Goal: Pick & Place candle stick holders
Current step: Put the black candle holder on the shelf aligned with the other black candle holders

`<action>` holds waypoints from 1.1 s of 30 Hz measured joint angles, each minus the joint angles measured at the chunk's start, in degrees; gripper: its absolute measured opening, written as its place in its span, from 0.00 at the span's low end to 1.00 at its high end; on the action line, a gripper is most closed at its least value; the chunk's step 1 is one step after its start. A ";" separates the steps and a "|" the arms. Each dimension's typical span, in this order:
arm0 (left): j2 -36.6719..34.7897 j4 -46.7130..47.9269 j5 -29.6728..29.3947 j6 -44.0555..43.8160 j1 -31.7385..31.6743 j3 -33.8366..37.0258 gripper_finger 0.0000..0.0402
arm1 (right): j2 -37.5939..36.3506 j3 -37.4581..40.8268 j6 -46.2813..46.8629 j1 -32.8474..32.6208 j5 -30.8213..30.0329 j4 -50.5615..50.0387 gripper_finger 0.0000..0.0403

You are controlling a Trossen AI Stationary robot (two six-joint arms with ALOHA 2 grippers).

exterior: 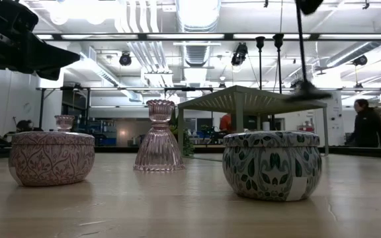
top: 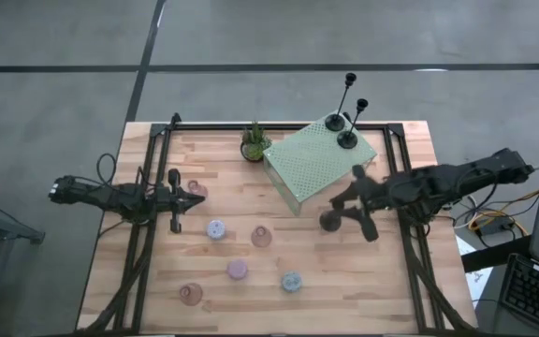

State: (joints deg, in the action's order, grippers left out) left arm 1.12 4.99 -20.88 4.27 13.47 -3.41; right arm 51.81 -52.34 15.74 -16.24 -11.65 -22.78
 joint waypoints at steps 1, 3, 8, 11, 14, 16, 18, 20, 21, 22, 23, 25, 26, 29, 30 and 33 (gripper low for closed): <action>-0.01 0.00 -0.02 0.01 0.00 0.02 0.05 | -0.48 -1.52 -0.63 -0.01 -1.60 -1.59 0.34; -0.02 -0.01 -0.02 0.01 0.01 0.00 0.05 | -1.35 -4.64 -1.31 -0.01 -7.08 -5.35 0.34; -0.02 -0.02 0.00 0.00 0.02 0.01 0.05 | -2.67 -10.92 2.41 0.03 -25.40 -14.74 0.35; -0.01 0.00 -0.01 0.02 0.01 0.01 0.05 | -3.78 -13.18 5.02 0.03 -31.52 -17.96 0.35; -0.02 -0.02 0.00 0.00 0.02 0.01 0.05 | -5.26 -13.92 6.01 0.02 -36.23 -18.76 0.34; -0.02 -0.02 0.00 0.02 0.02 0.02 0.05 | -6.49 -13.89 6.75 0.06 -38.23 -18.91 0.34; 0.00 0.00 -0.02 0.00 0.02 0.00 0.05 | -7.85 -13.67 6.82 0.35 -39.60 -18.85 0.34; 0.00 -0.02 -0.01 0.02 0.02 0.01 0.05 | -9.10 -13.20 7.89 1.08 -40.31 -18.78 0.35; -0.01 0.00 -0.01 0.01 0.01 0.02 0.05 | -9.72 -12.83 8.65 1.50 -40.81 -18.98 0.35; 0.00 0.00 0.00 0.02 0.02 0.00 0.05 | -10.38 -12.38 9.31 2.05 -41.18 -19.09 0.35; 0.00 0.00 -0.02 0.01 0.02 0.01 0.05 | -11.14 -11.81 9.87 2.59 -41.29 -19.09 0.35; 0.00 0.00 0.00 0.00 0.02 0.02 0.05 | -12.51 -10.48 10.22 3.89 -41.49 -19.01 0.35; -0.01 0.00 0.00 0.02 0.02 0.00 0.05 | -13.13 -9.87 10.51 4.60 -41.57 -18.98 0.35; 0.00 0.00 -0.02 0.00 0.02 0.02 0.05 | -14.65 -7.93 11.15 6.73 -42.48 -19.00 0.34; -0.01 -0.01 -0.02 0.02 0.01 0.02 0.05 | -14.89 -7.47 11.22 7.35 -42.55 -18.85 0.34; 0.00 -0.01 -0.01 0.02 0.01 -0.01 0.05 | -15.11 -6.49 11.32 9.15 -42.55 -18.71 0.34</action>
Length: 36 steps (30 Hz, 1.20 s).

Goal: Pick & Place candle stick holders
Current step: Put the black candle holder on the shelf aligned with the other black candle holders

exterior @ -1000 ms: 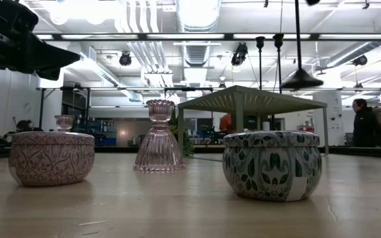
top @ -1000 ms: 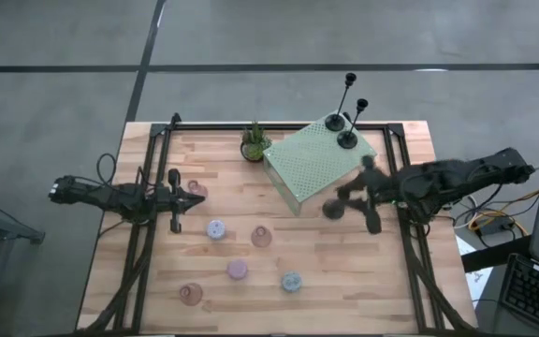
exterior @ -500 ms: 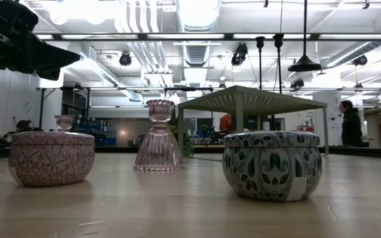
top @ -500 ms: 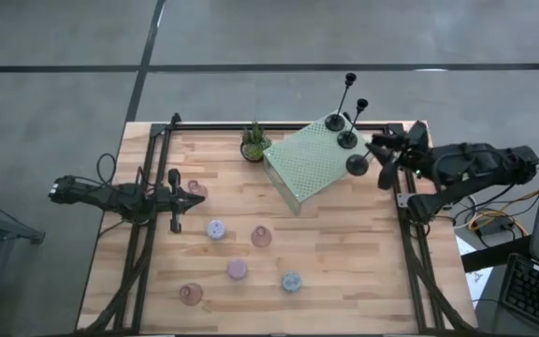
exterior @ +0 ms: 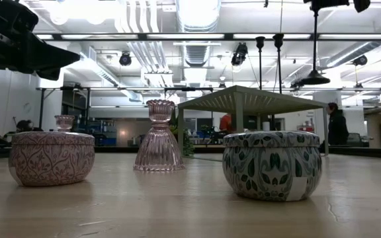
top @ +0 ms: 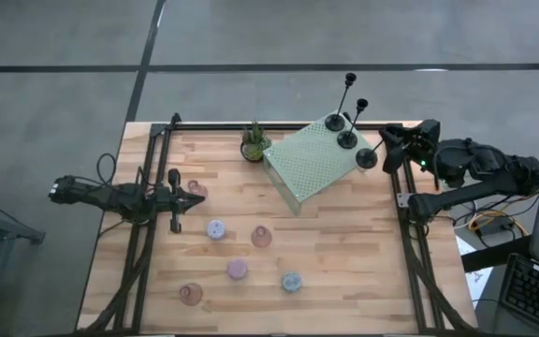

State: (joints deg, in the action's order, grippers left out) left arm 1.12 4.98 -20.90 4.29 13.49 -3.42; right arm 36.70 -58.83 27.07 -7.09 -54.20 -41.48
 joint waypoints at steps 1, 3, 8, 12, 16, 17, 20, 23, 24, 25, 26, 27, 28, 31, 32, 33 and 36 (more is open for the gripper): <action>0.00 0.01 -0.01 0.00 0.01 0.00 0.05 | 0.12 0.23 0.00 0.60 0.02 0.07 0.35; 0.00 0.01 0.01 -0.02 -0.01 0.02 0.05 | 0.32 0.70 0.03 1.76 0.08 0.26 0.35; 0.00 0.00 0.00 0.00 0.01 0.01 0.05 | 1.15 1.82 1.21 4.31 0.06 0.26 0.34; 0.00 0.01 0.00 0.00 0.01 0.00 0.05 | 2.21 1.84 2.46 6.86 0.20 0.47 0.34; 0.00 -0.01 0.01 0.00 0.01 0.01 0.05 | 3.32 1.88 2.97 8.80 0.59 1.50 0.35; 0.00 0.00 -0.01 -0.01 0.00 0.02 0.05 | 3.64 1.88 2.96 9.20 0.92 2.28 0.35; 0.00 -0.01 -0.01 -0.02 0.01 0.00 0.05 | 4.72 1.88 2.36 10.73 2.92 4.27 0.35; 0.00 -0.01 -0.01 0.00 0.01 0.02 0.05 | 6.00 1.88 1.48 12.29 4.73 5.24 0.34; 0.00 0.01 -0.01 0.00 0.01 0.00 0.05 | 6.37 1.88 1.23 12.82 5.01 5.23 0.33; 0.00 0.01 0.00 -0.01 0.00 0.02 0.05 | 6.69 1.88 0.92 13.37 5.15 5.25 0.34; 0.00 0.00 -0.01 0.00 0.01 0.01 0.05 | 6.88 1.88 0.54 13.93 5.22 5.23 0.34; -0.01 0.00 0.01 0.00 0.00 0.01 0.05 | 7.05 1.88 0.31 14.43 5.22 5.25 0.35; 0.00 -0.01 0.01 0.00 -0.01 0.00 0.05 | 7.10 1.88 0.18 14.93 5.18 5.30 0.35; 0.00 0.00 0.00 -0.01 0.01 0.00 0.05 | 7.27 1.88 -0.10 16.17 5.27 5.45 0.36; -0.01 0.01 -0.01 -0.01 -0.01 0.01 0.05 | 7.32 1.88 -0.17 16.58 5.65 5.45 0.35; -0.02 0.00 0.01 -0.01 0.01 0.02 0.05 | 7.39 1.88 -0.15 17.04 6.43 5.54 0.35; -0.01 0.01 -0.01 0.00 0.01 0.01 0.05 | 7.59 1.90 -0.08 18.20 8.90 6.13 0.34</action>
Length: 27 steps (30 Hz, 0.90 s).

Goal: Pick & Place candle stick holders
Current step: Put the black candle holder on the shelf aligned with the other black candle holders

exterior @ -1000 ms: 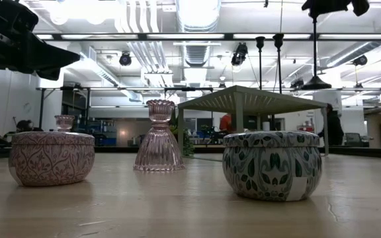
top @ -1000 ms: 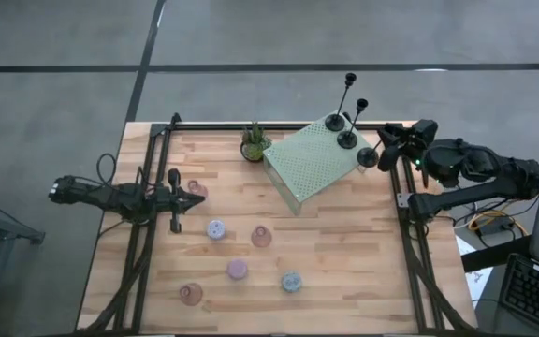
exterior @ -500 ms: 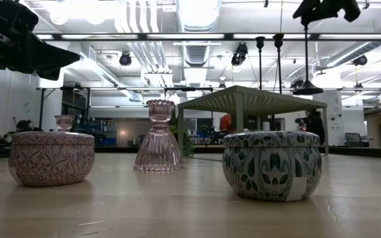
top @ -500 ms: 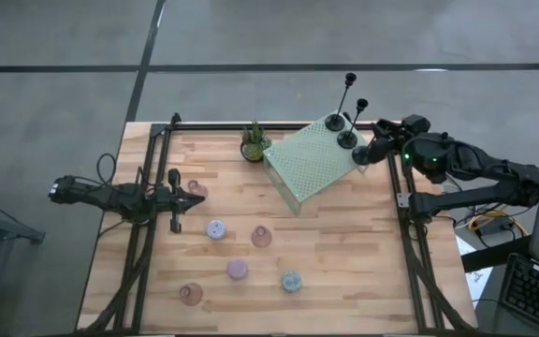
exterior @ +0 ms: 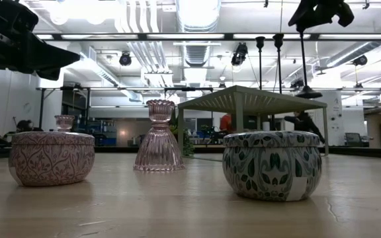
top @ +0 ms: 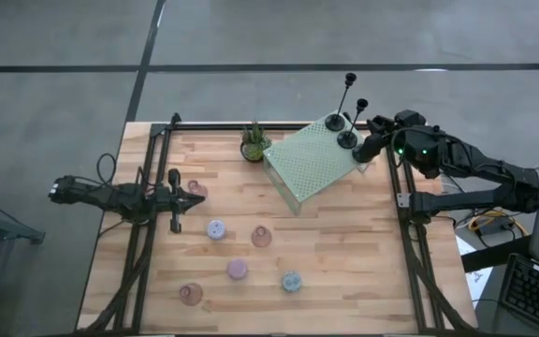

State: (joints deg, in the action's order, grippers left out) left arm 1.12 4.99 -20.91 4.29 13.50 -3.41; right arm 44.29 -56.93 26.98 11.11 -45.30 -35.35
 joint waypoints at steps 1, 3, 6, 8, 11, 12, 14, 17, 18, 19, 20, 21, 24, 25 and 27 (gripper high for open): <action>0.01 -0.01 0.01 -0.01 -0.01 -0.01 0.05 | 0.13 0.00 0.01 0.15 0.18 0.17 0.34; 0.01 0.00 0.02 -0.02 0.00 -0.01 0.05 | 0.44 0.06 -0.01 0.44 0.39 0.15 0.34; 0.00 0.00 0.00 -0.02 0.00 0.00 0.05 | 1.08 0.10 0.01 0.70 0.59 0.18 0.36; 0.01 -0.02 0.02 0.00 0.00 -0.01 0.05 | 1.61 0.12 0.01 0.74 0.54 0.18 0.36; -0.01 -0.01 0.02 -0.01 -0.01 0.00 0.05 | 2.48 0.13 -0.16 0.76 0.37 0.50 0.35; 0.01 -0.01 0.00 0.00 -0.02 -0.01 0.05 | 2.64 0.13 -0.24 0.88 0.35 0.62 0.35; 0.00 0.00 0.02 0.00 0.00 0.01 0.05 | 2.88 0.13 -0.22 1.36 0.35 0.82 0.34; 0.00 -0.01 0.00 -0.01 -0.01 0.01 0.05 | 3.17 0.13 -0.31 2.18 0.37 1.07 0.34; 0.00 0.00 0.01 -0.02 -0.01 0.01 0.05 | 3.17 0.13 -0.44 2.47 0.39 1.16 0.35; 0.01 -0.02 0.02 0.00 -0.02 0.00 0.05 | 3.17 0.13 -0.62 2.72 0.45 1.37 0.36; 0.00 0.00 0.01 -0.01 -0.01 -0.01 0.05 | 3.16 0.13 -0.73 2.93 0.58 1.62 0.36; 0.00 -0.01 0.00 -0.02 0.00 0.00 0.05 | 3.15 0.14 -0.81 3.00 0.57 1.79 0.36; -0.01 0.00 0.00 -0.02 0.00 -0.01 0.05 | 3.18 0.15 -1.16 3.30 0.52 2.07 0.36; 0.01 0.00 0.00 0.00 0.00 -0.01 0.05 | 3.27 0.15 -1.25 3.39 0.54 2.13 0.36; 0.00 -0.02 0.02 -0.01 -0.01 0.01 0.05 | 3.56 0.15 -1.31 3.69 0.55 2.55 0.35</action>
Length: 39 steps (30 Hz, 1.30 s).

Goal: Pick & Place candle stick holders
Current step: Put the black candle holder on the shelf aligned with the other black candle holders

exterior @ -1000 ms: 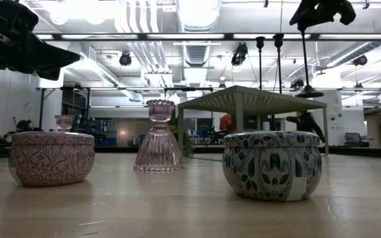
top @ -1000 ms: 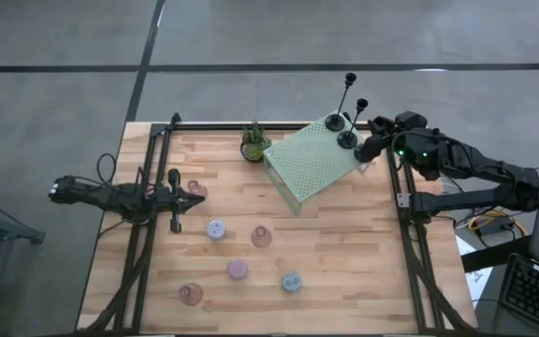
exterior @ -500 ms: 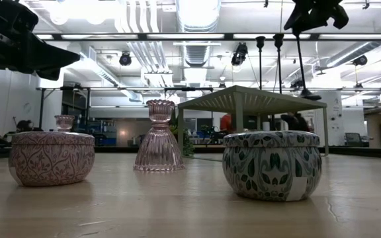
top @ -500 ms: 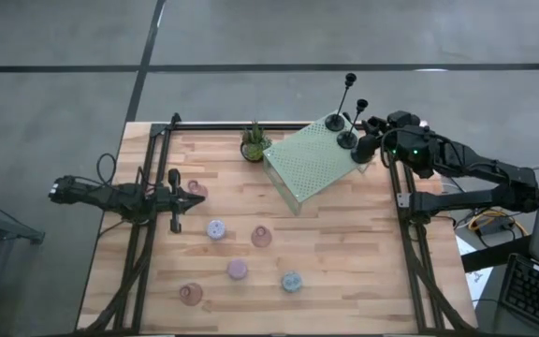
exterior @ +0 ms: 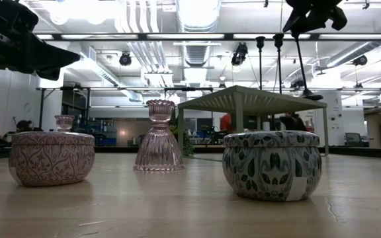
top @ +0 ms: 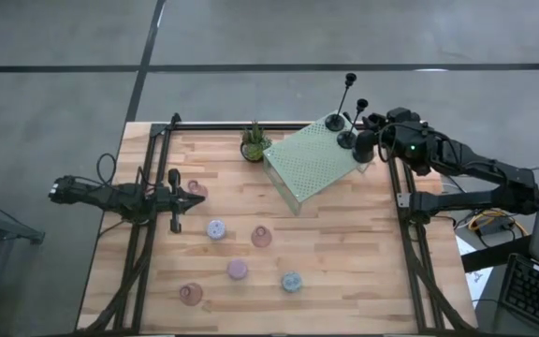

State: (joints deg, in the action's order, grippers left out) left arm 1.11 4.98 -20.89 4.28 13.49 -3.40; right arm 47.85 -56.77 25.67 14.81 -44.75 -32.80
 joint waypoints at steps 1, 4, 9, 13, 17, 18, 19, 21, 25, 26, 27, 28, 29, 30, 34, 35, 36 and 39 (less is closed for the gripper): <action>0.00 0.02 -0.02 0.00 0.01 0.00 0.05 | 0.02 0.02 -0.02 0.15 0.02 0.21 0.34; -0.01 0.01 -0.01 -0.01 0.01 0.00 0.05 | 0.18 0.02 -0.24 0.53 0.01 1.07 0.34; 0.01 0.02 -0.02 0.00 0.00 0.01 0.05 | 0.57 0.02 -0.37 0.63 0.50 1.78 0.36; 0.00 0.00 0.00 0.01 0.00 -0.01 0.05 | 1.07 0.02 -0.37 0.87 0.49 2.25 0.35; 0.00 -0.01 0.00 0.01 0.00 0.00 0.05 | 1.64 0.15 -0.40 0.90 0.39 2.43 0.34; -0.01 0.02 -0.02 0.01 0.00 -0.01 0.05 | 1.86 0.17 -0.39 0.90 0.23 2.62 0.34; 0.01 0.00 -0.01 0.00 -0.01 0.01 0.05 | 2.03 0.17 -0.42 0.99 0.22 2.77 0.34; 0.01 0.01 -0.01 0.01 0.01 -0.02 0.05 | 2.50 0.17 -0.77 1.14 0.22 3.39 0.35; 0.00 0.01 -0.01 -0.01 0.01 0.00 0.05 | 3.28 0.18 -2.61 1.40 0.62 4.86 0.36; 0.01 -0.01 -0.01 0.01 -0.01 -0.02 0.05 | 3.34 0.20 -2.95 1.42 0.85 5.18 0.35; 0.01 0.00 0.01 0.00 0.00 0.00 0.05 | 3.41 0.22 -3.04 1.44 0.87 5.35 0.35; 0.01 0.00 0.00 0.01 0.00 0.01 0.05 | 3.43 0.22 -3.23 1.49 0.97 5.57 0.35; 0.01 0.01 0.00 0.01 0.01 0.00 0.05 | 3.39 0.22 -3.39 1.49 1.15 5.58 0.34; -0.01 0.00 -0.02 0.01 0.00 0.01 0.05 | 3.37 0.22 -3.41 1.53 1.15 5.59 0.34; 0.00 0.01 0.00 0.01 0.00 -0.01 0.05 | 3.26 0.22 -3.62 1.53 1.31 5.60 0.34; 0.00 0.02 0.01 0.01 0.00 -0.02 0.05 | 3.26 0.22 -3.61 1.53 1.31 5.60 0.35; -0.01 0.00 -0.02 0.01 -0.01 0.01 0.05 | 3.26 0.22 -3.60 1.53 1.31 5.61 0.35; -0.01 -0.01 -0.02 0.01 -0.01 -0.01 0.05 | 3.24 0.22 -3.66 1.53 1.31 5.61 0.36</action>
State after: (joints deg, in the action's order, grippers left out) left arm 1.10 4.97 -20.91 4.29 13.47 -3.41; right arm 51.09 -56.55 22.02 16.34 -43.44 -27.19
